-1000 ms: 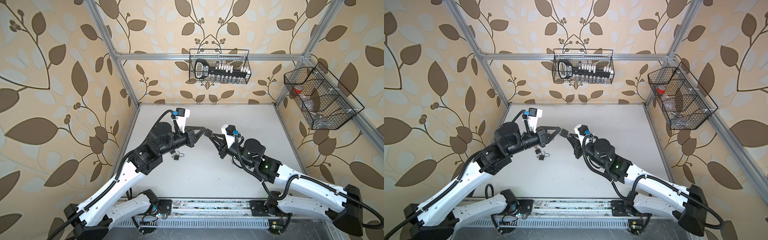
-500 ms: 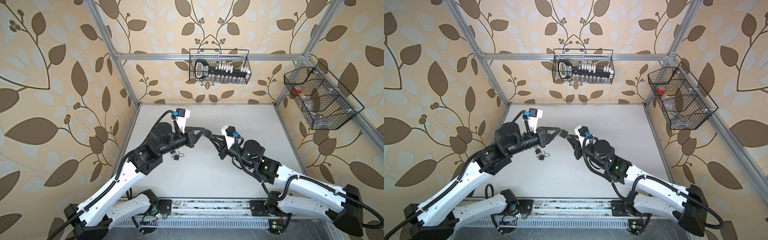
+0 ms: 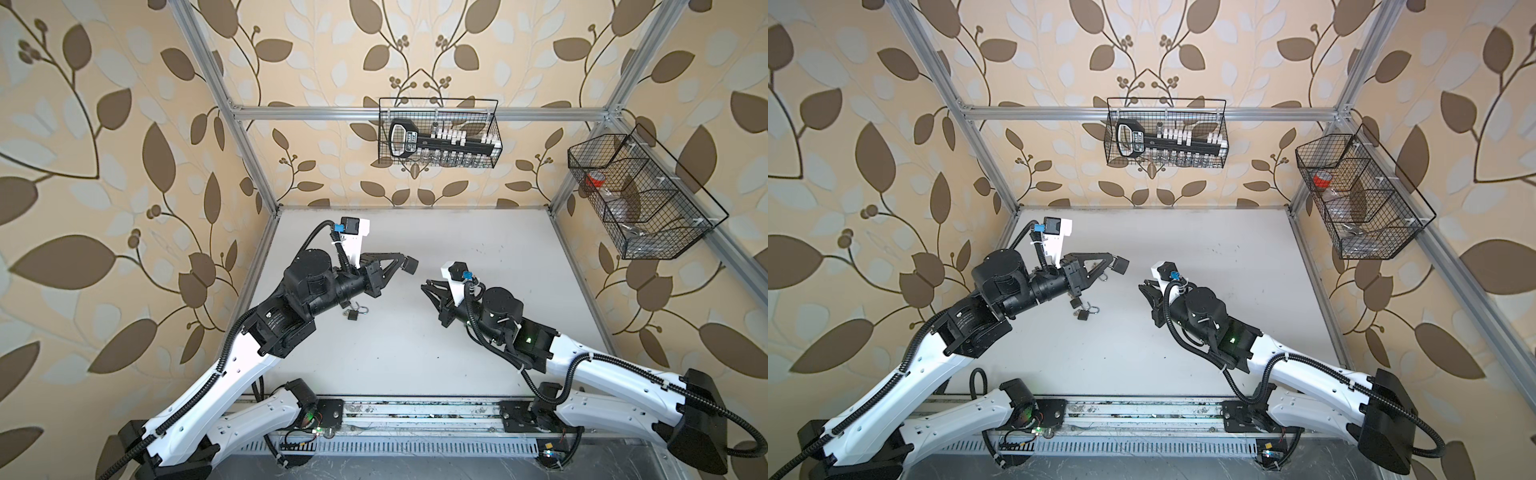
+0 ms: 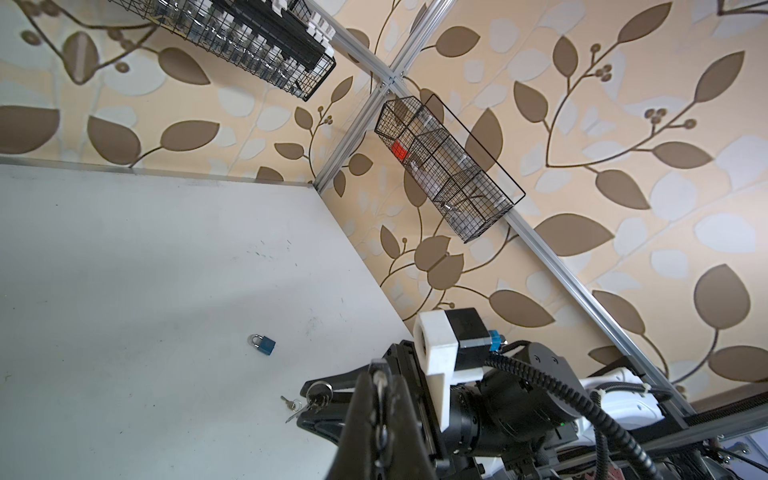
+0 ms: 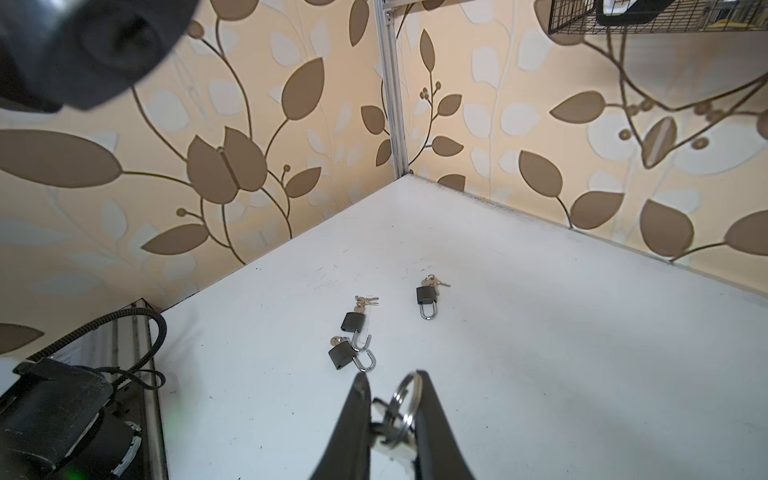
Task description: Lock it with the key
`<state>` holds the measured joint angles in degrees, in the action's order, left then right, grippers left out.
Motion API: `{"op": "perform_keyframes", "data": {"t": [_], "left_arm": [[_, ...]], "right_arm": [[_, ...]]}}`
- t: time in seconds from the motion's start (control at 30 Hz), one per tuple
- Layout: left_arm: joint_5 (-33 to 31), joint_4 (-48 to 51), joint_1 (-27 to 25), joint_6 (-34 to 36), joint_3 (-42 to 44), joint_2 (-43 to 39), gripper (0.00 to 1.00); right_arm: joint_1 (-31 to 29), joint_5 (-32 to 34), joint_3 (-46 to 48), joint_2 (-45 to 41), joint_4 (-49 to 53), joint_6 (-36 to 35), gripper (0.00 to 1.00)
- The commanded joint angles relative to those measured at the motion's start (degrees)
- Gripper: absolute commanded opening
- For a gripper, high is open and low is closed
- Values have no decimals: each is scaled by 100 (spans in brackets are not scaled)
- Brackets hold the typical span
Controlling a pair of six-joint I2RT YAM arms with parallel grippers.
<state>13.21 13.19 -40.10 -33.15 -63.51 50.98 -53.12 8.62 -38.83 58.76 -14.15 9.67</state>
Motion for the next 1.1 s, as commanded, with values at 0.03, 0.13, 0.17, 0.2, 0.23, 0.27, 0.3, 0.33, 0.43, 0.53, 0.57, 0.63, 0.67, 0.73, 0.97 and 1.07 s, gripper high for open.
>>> {"op": "perform_keyframes", "data": {"t": [0.03,0.13,0.17,0.2,0.23,0.27,0.3,0.33,0.43,0.53,0.57,0.63,0.67,0.73,0.97,1.07], "left_arm": [[-451,419,-14,374,-356,181,0],[-618,820,-14,573,-459,453,0],[-655,893,-16,597,-465,540,0],[-685,942,-11,610,-448,634,0],[-663,986,-12,627,-431,732,0],[-600,1012,-14,652,-435,829,0],[-535,1075,-11,682,-443,954,0],[-427,1133,-13,687,-454,1081,0],[-7,1242,-16,646,-407,1442,0],[603,1156,-16,609,-236,1751,0],[720,1143,-29,598,-179,1832,0],[906,1099,-64,566,-79,1956,0],[991,1038,-69,544,-26,1974,0],[1082,861,-78,470,109,1970,0],[885,559,-93,350,350,1915,0],[853,623,-90,398,287,1907,0]], "right_arm": [[13,129,129,-181,540,204,0],[13,140,217,-225,1064,574,0],[13,148,255,-227,1201,720,0],[13,165,311,-225,1351,893,0],[13,149,352,-226,1461,1064,0],[21,115,401,-232,1542,1200,0],[13,83,469,-242,1607,1356,0],[15,81,530,-247,1738,1537,0],[14,461,588,-201,2279,2221,0],[26,542,627,-247,2689,2350,0],[26,603,685,-279,2755,2389,0],[75,469,787,-362,2872,2270,0],[129,413,785,-363,2974,2255,0],[387,150,768,-278,3210,2355,0],[806,-851,662,387,3246,2172,0],[805,-1003,644,720,3286,2076,0]]}}
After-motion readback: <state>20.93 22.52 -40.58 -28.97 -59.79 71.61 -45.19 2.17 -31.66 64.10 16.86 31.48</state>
